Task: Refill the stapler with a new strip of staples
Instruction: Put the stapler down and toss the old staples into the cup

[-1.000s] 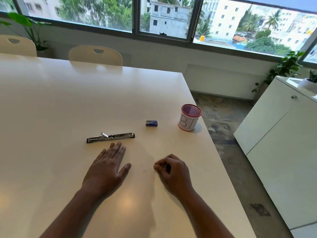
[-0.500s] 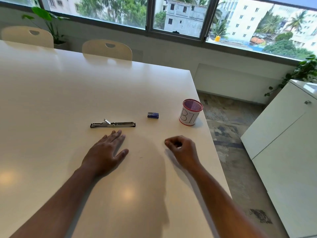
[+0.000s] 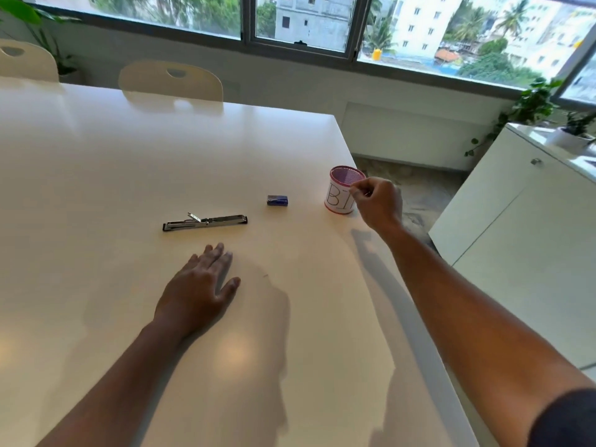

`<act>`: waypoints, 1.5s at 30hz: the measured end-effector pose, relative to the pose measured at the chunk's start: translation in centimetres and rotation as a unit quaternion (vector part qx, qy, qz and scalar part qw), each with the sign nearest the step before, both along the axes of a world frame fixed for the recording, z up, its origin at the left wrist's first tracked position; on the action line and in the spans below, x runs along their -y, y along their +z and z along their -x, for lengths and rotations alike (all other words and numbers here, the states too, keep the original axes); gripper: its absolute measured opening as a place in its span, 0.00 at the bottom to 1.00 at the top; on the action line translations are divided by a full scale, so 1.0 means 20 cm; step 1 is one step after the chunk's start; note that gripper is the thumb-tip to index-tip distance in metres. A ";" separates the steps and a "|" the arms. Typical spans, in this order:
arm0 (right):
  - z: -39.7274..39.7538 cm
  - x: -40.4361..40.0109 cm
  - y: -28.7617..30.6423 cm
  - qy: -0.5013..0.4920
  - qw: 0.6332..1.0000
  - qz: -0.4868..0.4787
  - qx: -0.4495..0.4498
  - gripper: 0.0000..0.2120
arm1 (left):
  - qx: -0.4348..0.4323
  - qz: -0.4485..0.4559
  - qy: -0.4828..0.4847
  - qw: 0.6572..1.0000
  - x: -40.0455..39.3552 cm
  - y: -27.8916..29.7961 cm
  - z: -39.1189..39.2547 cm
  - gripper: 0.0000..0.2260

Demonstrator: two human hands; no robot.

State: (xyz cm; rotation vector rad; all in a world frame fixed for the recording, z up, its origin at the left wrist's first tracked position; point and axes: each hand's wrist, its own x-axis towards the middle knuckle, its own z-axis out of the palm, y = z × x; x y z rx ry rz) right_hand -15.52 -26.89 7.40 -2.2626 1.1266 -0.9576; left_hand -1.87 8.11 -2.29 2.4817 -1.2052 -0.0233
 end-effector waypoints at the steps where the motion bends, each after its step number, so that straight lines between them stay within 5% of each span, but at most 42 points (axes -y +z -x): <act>1: -0.02 0.01 0.01 -0.012 1.000 0.008 -0.012 0.08 | -0.001 0.005 -0.003 1.000 -0.01 -0.01 0.00 0.29; 12: -0.21 0.08 0.13 -0.082 0.987 0.031 -0.135 0.11 | -0.015 0.036 -0.014 0.999 -0.02 0.00 -0.01 0.29; 21: -0.16 0.00 0.10 -0.088 0.989 0.078 -0.094 0.10 | -0.019 0.034 -0.006 0.999 -0.03 0.02 0.00 0.28; 26: -0.05 -0.33 -0.06 0.033 0.999 0.001 -0.031 0.07 | -0.023 0.036 0.009 0.999 -0.03 0.03 0.01 0.28; 30: 0.02 -0.66 -0.25 0.194 0.977 -0.067 -0.063 0.05 | -0.019 0.032 0.013 0.999 -0.04 0.04 0.01 0.28; 45: 0.02 -0.92 -0.41 0.273 0.946 0.113 -0.135 0.11 | -0.028 0.041 0.006 0.999 -0.04 0.06 0.02 0.28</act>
